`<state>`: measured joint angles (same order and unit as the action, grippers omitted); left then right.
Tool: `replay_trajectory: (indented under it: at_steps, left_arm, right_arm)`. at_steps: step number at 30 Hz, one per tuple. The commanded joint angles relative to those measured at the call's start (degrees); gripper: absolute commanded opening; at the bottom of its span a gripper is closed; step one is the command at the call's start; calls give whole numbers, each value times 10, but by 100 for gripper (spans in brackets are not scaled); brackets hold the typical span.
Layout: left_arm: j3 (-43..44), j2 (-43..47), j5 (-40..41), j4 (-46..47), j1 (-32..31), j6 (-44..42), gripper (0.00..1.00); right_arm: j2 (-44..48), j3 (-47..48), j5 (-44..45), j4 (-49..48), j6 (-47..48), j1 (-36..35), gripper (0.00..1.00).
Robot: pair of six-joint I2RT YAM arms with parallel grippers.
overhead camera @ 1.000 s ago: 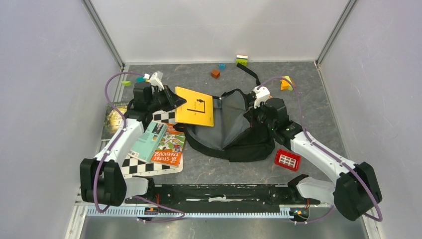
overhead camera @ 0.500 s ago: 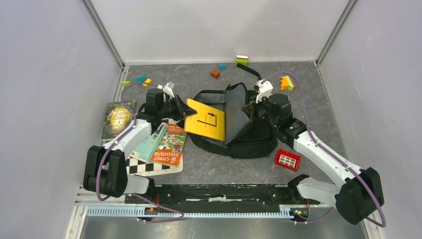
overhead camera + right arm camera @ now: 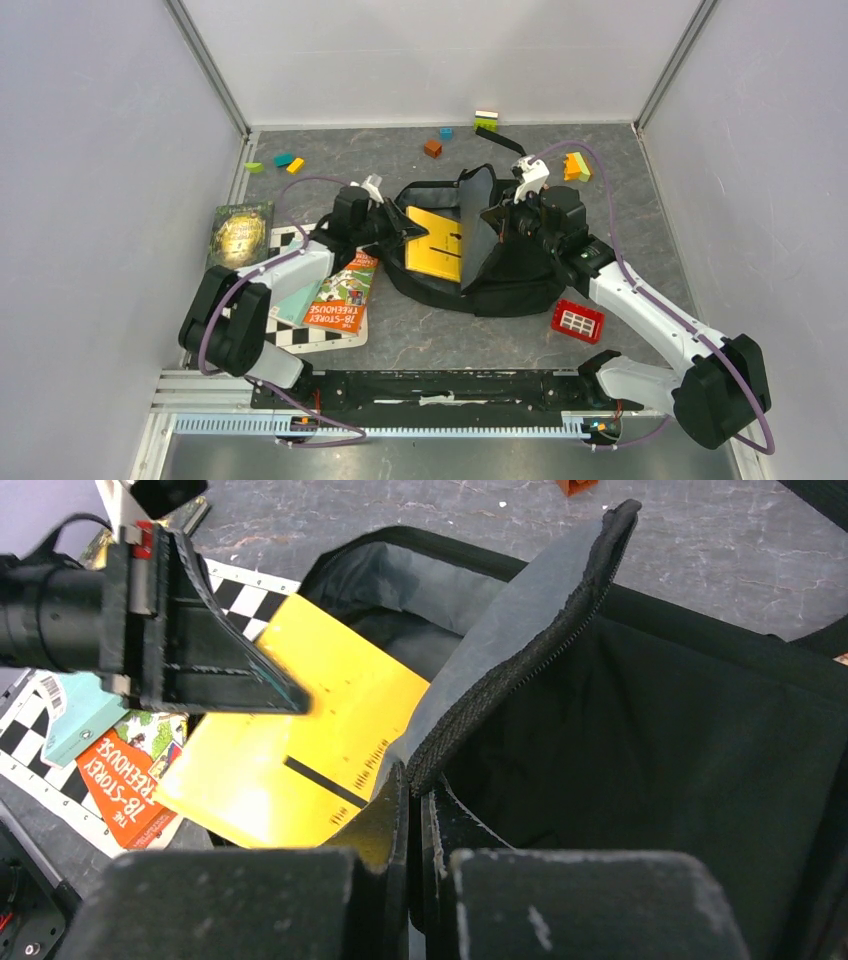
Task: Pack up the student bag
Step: Place the book in the student bag.
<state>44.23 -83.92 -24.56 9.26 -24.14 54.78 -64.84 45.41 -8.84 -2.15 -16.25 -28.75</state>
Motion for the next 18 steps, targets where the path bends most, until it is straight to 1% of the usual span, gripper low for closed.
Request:
replay_trajectory:
  at_steps: [1, 5, 8, 12, 15, 18]
  left_arm:
    - [34, -33, 64, 71, -56, 56, 2]
    - [45, -64, 122, 71, -93, 35, 2]
    - [34, -74, 143, 93, -110, 27, 2]
    - [-7, -53, 150, 145, -111, 46, 2]
    - [-16, -25, 132, 159, -111, 53, 2]
    - [-36, 3, 108, 217, -111, 88, 2]
  right_arm:
    - [9, 8, 6, -61, -11, -2, 0]
    - [1, 0, 4, -73, -17, -5, 0]
    - [-11, -4, 3, -78, -20, -8, 0]
    - [-23, -7, 2, -84, -22, -15, 0]
    - [-29, -6, 1, -86, -23, -19, 0]
    - [-32, -3, -5, -91, -27, -21, 0]
